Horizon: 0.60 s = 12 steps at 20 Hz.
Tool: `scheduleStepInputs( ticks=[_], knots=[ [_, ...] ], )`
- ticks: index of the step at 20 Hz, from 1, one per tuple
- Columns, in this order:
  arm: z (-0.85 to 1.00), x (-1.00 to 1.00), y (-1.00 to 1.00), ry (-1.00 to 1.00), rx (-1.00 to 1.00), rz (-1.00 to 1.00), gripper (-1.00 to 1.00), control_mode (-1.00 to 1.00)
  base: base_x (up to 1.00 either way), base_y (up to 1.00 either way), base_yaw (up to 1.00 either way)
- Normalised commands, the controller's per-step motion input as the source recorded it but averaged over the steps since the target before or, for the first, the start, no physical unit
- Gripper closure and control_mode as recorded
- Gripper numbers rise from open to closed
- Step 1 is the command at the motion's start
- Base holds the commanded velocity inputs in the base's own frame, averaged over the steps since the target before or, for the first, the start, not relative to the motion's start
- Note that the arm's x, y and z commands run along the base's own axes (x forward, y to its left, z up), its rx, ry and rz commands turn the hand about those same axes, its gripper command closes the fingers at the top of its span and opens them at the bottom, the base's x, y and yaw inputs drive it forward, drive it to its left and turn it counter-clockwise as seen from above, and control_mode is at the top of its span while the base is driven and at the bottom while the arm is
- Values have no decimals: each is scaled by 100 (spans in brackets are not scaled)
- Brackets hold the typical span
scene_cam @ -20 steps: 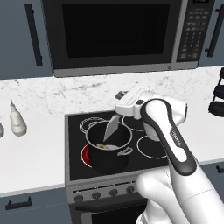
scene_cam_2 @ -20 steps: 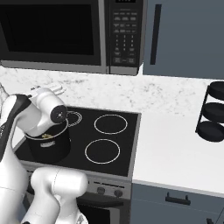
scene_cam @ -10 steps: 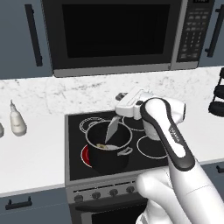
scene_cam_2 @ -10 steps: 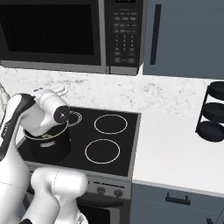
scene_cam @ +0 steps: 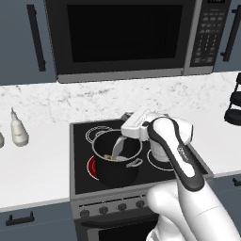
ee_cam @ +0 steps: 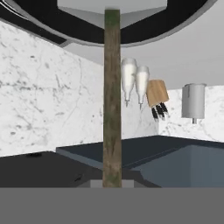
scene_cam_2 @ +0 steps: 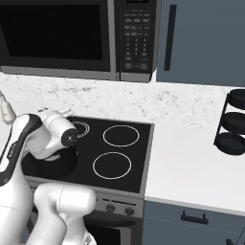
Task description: Put the onion and broccoli in the pot. Retrieve the spatula and lightly stir the vegetables in the pot.
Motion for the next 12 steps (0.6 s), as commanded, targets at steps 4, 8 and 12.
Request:
scheduleStepInputs(
  ticks=[4, 8, 12],
  knots=[
    [-62, 23, 10, 4, 4, 0, 100, -100, 0, 0, 0],
    [-59, 36, 0, 4, 3, 0, 100, -100, 0, 0, 0],
    [-61, 43, 0, 4, 2, 0, 100, -100, 0, 0, 0]
  ],
)
